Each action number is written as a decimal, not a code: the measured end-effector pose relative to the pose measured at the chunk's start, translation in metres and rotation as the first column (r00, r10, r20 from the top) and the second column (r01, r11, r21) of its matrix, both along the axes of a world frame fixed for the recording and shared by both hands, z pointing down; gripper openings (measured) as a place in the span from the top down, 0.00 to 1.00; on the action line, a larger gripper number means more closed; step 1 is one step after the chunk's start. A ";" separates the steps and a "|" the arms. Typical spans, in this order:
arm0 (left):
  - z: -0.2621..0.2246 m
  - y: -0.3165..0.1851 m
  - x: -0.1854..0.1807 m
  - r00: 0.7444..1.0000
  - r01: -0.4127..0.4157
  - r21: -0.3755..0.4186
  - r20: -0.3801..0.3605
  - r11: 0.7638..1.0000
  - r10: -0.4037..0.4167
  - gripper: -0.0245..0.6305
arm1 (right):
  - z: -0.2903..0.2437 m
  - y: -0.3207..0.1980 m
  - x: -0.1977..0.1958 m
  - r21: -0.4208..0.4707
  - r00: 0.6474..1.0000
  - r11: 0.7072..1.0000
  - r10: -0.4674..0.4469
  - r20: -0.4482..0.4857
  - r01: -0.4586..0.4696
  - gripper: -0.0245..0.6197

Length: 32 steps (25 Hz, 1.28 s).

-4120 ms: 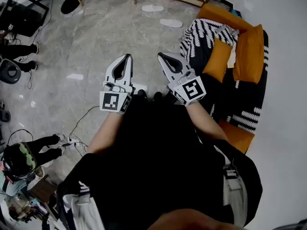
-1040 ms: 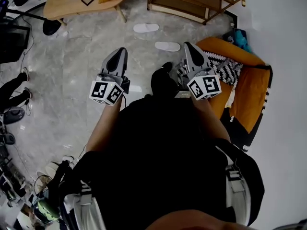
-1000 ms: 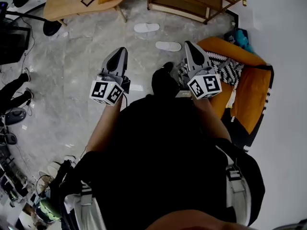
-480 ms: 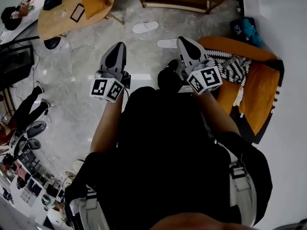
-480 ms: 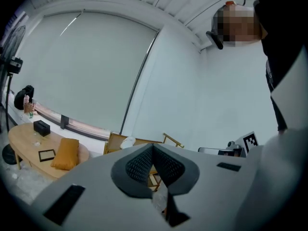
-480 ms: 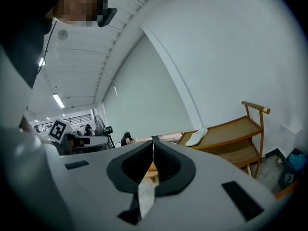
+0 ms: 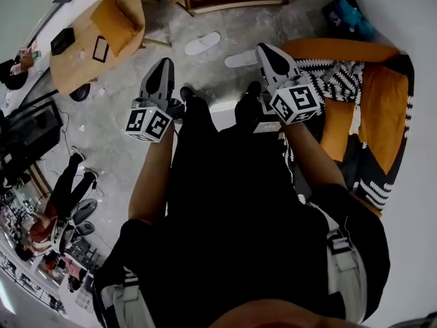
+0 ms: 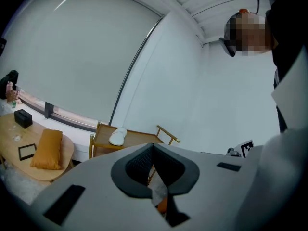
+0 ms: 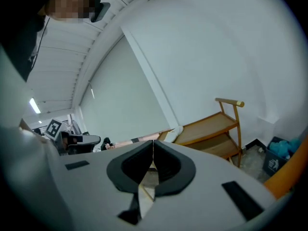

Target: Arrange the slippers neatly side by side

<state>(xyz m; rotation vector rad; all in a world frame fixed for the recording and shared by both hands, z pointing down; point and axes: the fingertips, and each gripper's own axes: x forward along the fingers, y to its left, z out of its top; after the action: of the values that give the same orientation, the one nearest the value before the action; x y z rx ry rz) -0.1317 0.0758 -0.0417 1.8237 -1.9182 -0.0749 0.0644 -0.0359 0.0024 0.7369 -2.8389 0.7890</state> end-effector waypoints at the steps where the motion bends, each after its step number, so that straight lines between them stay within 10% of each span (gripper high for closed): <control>1: 0.002 -0.006 -0.004 1.000 -0.022 -0.003 0.000 1.000 0.022 0.94 | 0.003 -0.004 0.004 -0.003 0.999 0.999 0.035 -0.008 -0.035 0.91; 6: 0.017 -0.028 -0.024 0.982 -0.190 0.007 -0.006 0.982 0.190 0.94 | 0.013 -0.007 0.021 -0.011 0.964 0.965 0.263 -0.047 -0.263 0.91; 14: 0.071 -0.064 -0.040 0.863 -0.505 -0.007 0.000 0.863 0.505 0.94 | 0.085 0.031 0.046 -0.111 0.847 0.859 0.458 -0.270 -0.500 0.91; 23: 0.200 -0.045 -0.050 0.819 -0.564 -0.132 0.036 0.815 0.572 0.94 | 0.256 0.063 0.000 -0.227 0.886 0.927 0.180 -0.428 -0.298 0.91; 32: 0.327 -0.043 -0.039 0.827 -0.551 -0.208 -0.006 0.808 0.562 0.94 | 0.402 0.052 -0.008 -0.221 0.838 0.944 0.093 -0.537 -0.247 0.91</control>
<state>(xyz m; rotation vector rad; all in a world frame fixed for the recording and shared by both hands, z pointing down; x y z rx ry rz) -0.1709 0.0325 0.2851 2.1804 -1.2862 0.3597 0.0565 0.0156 0.4045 0.9921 -2.1430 0.8383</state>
